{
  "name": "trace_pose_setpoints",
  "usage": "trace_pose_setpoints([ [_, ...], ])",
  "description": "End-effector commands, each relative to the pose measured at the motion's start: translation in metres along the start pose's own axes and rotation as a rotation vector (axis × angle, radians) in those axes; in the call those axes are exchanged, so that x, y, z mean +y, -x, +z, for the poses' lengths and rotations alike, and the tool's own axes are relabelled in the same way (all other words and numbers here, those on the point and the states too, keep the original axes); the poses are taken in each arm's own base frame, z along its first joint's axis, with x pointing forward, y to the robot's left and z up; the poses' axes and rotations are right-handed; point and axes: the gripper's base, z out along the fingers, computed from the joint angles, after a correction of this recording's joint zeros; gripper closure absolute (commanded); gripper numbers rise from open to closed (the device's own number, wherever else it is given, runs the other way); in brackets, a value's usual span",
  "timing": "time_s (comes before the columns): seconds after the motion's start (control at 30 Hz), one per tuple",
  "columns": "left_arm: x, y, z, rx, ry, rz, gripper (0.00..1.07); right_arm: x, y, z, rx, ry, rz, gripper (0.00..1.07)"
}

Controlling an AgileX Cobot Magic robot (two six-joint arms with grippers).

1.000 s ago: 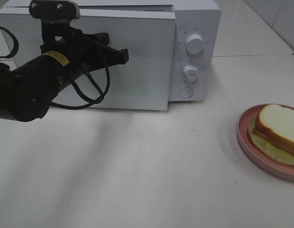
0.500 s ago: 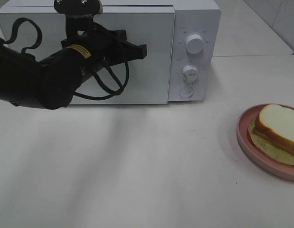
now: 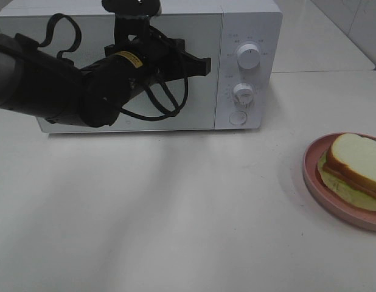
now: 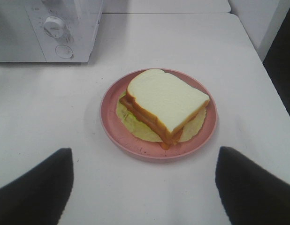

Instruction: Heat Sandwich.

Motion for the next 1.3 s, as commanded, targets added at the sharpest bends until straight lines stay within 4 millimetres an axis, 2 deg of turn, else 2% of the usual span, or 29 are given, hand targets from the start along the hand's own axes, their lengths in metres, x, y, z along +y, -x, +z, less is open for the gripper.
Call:
trace_pose_setpoints([
  [0.03,0.02,0.017,0.008,-0.103,0.099,-0.077,1.07,0.0,-0.001,-0.003,-0.04,-0.004,-0.007,0.32],
  [0.2,0.008,0.014,0.006,-0.08,0.066,-0.072,1.07,0.0,-0.001,-0.003,-0.04,-0.004,-0.007,0.32],
  [0.23,-0.001,0.012,0.002,-0.067,0.045,-0.069,1.07,0.0,-0.001,-0.003,-0.04,-0.004,-0.007,0.32],
  [0.33,-0.01,0.009,-0.009,-0.048,0.021,-0.061,1.07,0.0,-0.001,-0.003,-0.04,-0.004,-0.007,0.32],
  [0.5,-0.017,0.008,-0.025,-0.027,-0.003,-0.054,1.07,0.0,-0.001,-0.003,-0.04,-0.004,-0.007,0.32],
  [0.63,-0.017,0.011,-0.045,0.109,-0.041,-0.058,1.07,0.0,-0.001,-0.003,-0.04,-0.004,-0.007,0.32],
  [0.83,-0.022,0.011,-0.059,0.294,-0.109,-0.047,1.07,0.0,-0.001,-0.003,-0.04,-0.004,-0.007,0.32],
  [0.93,-0.025,0.01,-0.068,0.413,-0.144,-0.044,0.87,0.0,-0.001,-0.003,-0.04,-0.004,-0.007,0.32],
  [0.97,-0.027,0.008,-0.075,0.502,-0.17,-0.04,0.57,0.0,-0.001,-0.003,-0.04,-0.004,-0.007,0.32],
  [1.0,-0.027,0.008,-0.075,0.502,-0.17,-0.04,0.57,0.0,-0.001,-0.003,-0.04,-0.004,-0.007,0.32],
  [1.1,-0.029,0.008,-0.086,0.601,-0.201,-0.031,0.09,0.0,-0.001,-0.003,-0.04,-0.004,-0.007,0.32],
  [1.3,-0.029,0.011,-0.104,0.745,-0.256,0.048,0.08,0.0,-0.001,-0.003,-0.04,-0.004,-0.007,0.32],
])
